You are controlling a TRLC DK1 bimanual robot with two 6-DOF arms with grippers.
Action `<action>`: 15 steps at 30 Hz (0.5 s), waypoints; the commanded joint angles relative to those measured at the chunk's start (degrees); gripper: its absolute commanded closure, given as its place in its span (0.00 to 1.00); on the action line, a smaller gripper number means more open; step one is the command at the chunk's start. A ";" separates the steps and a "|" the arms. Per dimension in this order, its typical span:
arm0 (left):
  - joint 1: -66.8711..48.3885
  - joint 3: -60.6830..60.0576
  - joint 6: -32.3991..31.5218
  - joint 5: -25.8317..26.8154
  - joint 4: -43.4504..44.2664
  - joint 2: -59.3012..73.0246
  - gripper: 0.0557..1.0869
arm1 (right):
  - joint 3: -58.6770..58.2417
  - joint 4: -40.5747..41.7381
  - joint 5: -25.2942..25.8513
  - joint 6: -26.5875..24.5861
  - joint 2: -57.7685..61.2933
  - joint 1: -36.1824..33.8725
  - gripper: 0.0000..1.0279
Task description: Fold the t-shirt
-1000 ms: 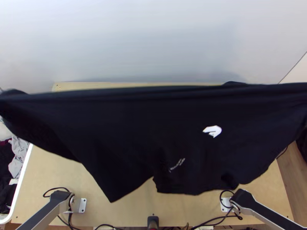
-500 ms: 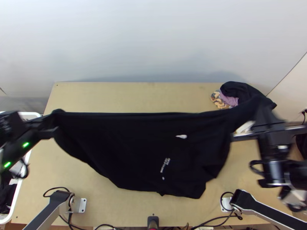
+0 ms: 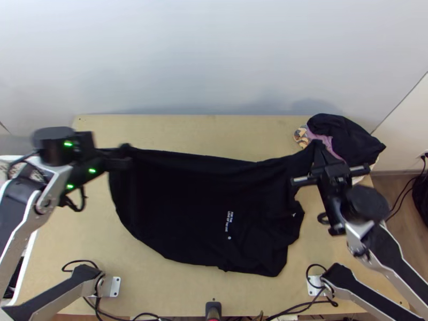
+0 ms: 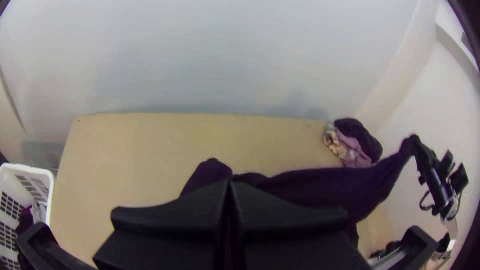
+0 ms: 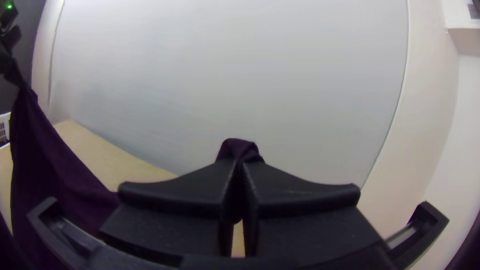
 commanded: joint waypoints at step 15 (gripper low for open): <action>-44.49 -19.09 -5.04 -0.48 0.73 2.43 0.96 | 1.16 -0.92 -7.03 22.64 15.66 -12.74 0.97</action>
